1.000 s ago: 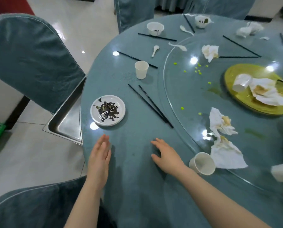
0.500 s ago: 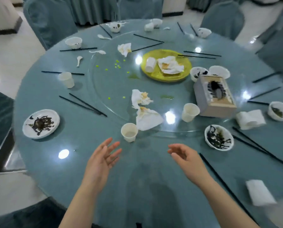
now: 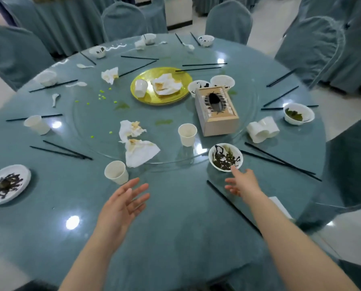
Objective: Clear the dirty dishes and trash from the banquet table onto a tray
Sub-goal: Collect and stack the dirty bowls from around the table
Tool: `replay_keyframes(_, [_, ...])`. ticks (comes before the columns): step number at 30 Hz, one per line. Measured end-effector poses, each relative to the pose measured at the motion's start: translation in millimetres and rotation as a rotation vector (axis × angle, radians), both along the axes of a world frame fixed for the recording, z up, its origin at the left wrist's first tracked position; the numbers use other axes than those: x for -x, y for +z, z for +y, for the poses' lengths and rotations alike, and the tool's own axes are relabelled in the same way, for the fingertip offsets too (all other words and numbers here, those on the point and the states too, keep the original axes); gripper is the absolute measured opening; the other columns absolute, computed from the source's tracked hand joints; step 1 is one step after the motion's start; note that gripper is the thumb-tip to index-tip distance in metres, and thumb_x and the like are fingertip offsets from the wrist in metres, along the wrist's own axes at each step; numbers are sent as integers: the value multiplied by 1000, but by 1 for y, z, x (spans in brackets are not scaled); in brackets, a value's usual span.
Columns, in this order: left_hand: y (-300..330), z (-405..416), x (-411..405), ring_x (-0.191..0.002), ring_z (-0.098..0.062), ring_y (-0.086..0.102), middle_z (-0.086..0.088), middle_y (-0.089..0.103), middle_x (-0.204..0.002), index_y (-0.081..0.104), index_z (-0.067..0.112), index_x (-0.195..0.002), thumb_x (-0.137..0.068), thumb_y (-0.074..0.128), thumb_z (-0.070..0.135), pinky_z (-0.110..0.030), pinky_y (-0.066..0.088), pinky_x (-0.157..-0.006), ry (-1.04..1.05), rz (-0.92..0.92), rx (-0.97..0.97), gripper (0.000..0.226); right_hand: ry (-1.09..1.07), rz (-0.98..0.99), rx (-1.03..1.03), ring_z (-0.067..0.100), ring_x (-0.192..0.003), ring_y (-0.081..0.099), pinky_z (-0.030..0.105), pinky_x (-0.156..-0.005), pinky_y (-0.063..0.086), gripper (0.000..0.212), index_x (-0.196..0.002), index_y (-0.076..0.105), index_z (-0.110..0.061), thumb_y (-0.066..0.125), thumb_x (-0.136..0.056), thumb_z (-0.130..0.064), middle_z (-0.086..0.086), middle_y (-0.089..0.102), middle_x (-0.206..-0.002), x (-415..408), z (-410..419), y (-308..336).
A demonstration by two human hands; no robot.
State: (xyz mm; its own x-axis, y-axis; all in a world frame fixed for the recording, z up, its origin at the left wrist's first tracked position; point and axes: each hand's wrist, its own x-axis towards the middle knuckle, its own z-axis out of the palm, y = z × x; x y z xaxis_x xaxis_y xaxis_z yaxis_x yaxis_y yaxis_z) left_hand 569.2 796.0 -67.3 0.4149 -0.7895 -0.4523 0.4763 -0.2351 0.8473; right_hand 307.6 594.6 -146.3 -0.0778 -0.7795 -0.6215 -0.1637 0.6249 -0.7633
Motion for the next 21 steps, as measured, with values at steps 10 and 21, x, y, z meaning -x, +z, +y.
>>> replay_keyframes(10, [6, 24, 18, -90, -19, 71, -7, 73, -106, 61, 17, -118, -99, 40, 13, -35, 49, -85, 110, 6, -22, 28, 56, 108, 140, 11, -37, 53, 17, -33, 36, 16, -95, 60, -13, 48, -85, -12, 7, 65, -63, -11, 10, 17])
replay_keyframes(21, [20, -31, 86, -102, -23, 68, -5, 69, -118, 55, 27, -127, -84, 61, 26, -36, 51, -87, -482, 57, 46, 44, 105, -21, 243, 8, -39, 51, 19, -39, 39, 21, -90, 59, -25, 48, -89, -8, -4, 63, -48, 24, 124, 91])
